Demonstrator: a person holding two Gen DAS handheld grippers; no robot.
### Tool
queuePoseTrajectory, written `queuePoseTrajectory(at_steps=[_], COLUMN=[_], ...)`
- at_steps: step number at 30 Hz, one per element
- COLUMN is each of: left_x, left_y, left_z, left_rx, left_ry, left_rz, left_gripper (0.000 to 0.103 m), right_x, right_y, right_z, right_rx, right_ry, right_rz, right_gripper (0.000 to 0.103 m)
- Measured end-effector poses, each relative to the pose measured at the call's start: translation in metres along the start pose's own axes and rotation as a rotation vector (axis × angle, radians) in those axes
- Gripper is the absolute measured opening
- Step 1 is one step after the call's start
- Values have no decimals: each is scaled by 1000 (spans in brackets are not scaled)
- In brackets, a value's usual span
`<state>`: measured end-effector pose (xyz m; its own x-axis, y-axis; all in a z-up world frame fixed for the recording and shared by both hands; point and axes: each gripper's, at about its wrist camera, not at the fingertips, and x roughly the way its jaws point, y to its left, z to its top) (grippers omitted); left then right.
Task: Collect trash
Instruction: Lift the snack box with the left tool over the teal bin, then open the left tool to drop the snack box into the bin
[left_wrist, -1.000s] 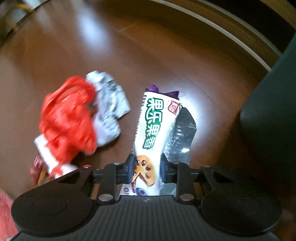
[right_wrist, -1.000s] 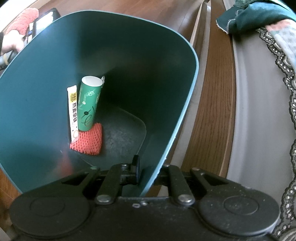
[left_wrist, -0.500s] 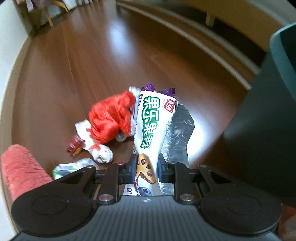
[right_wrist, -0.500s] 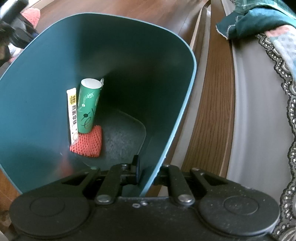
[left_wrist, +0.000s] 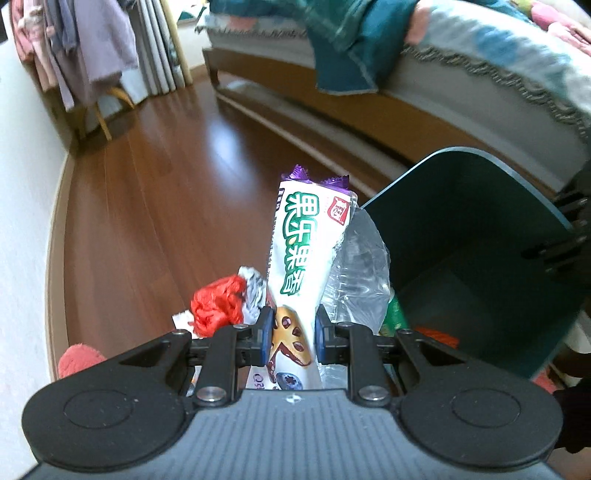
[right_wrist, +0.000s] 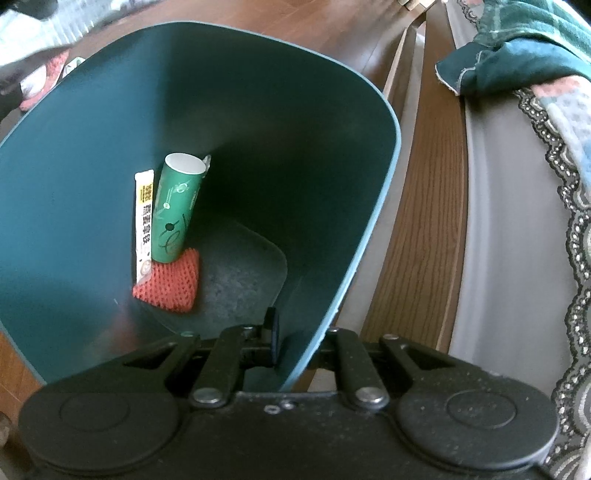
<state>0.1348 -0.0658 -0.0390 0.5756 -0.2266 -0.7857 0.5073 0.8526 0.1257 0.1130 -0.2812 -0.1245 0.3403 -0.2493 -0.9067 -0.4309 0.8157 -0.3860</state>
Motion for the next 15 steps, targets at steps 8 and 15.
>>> queuePoseTrajectory(at_steps=[8, 15], left_x=[-8, 33], left_y=[-53, -96], left_z=[24, 32], left_rx=[66, 81], left_ry=[-29, 37], left_rz=[-88, -153], left_gripper=[21, 21], right_x=[-3, -3], right_y=[5, 4], right_z=[2, 1], right_rx=[-9, -17], right_ry=[2, -4], right_rz=[3, 12], right_gripper=[12, 12])
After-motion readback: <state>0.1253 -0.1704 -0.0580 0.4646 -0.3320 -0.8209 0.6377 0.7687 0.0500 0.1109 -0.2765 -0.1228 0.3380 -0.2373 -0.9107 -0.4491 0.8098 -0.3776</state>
